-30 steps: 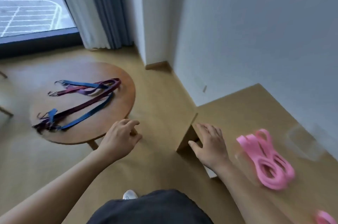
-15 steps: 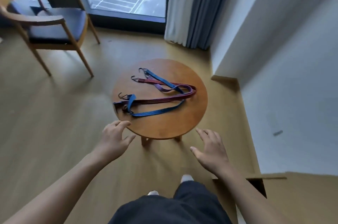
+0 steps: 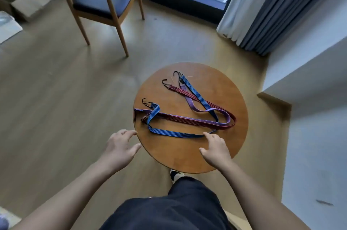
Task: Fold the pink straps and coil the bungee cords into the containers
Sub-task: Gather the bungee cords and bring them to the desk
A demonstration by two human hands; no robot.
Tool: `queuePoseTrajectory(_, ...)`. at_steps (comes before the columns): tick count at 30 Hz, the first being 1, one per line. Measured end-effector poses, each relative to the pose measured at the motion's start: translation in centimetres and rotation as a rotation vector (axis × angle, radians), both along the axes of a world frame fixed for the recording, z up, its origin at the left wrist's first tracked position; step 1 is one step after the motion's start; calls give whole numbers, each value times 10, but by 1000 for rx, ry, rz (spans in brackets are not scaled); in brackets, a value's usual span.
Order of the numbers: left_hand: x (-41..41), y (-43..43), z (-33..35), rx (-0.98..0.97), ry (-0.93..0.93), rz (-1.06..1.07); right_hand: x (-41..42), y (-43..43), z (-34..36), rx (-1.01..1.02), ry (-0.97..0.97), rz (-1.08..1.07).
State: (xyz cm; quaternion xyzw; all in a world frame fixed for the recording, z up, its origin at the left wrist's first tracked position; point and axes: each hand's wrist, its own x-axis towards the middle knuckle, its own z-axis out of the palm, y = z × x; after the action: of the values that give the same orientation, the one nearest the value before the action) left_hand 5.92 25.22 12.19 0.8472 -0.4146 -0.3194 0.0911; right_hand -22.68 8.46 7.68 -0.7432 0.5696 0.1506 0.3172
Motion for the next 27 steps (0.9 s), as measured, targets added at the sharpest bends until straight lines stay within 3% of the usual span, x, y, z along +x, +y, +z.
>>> queuePoseTrajectory(9,-33,-83,-27,187,37,-60,6,-70,-72,262,105,110)
queuePoseTrajectory(14,-43,-109,-37,228,59,-96,1,-94,-88,32,53,38)
queuePoseTrajectory(20,-39,-127,-42,217,63,-118,0,-122,-89,43,212,97)
queuePoseTrajectory(27,-30,-137,-31,160,94,-149,2,-111,-37,-248,-82,31)
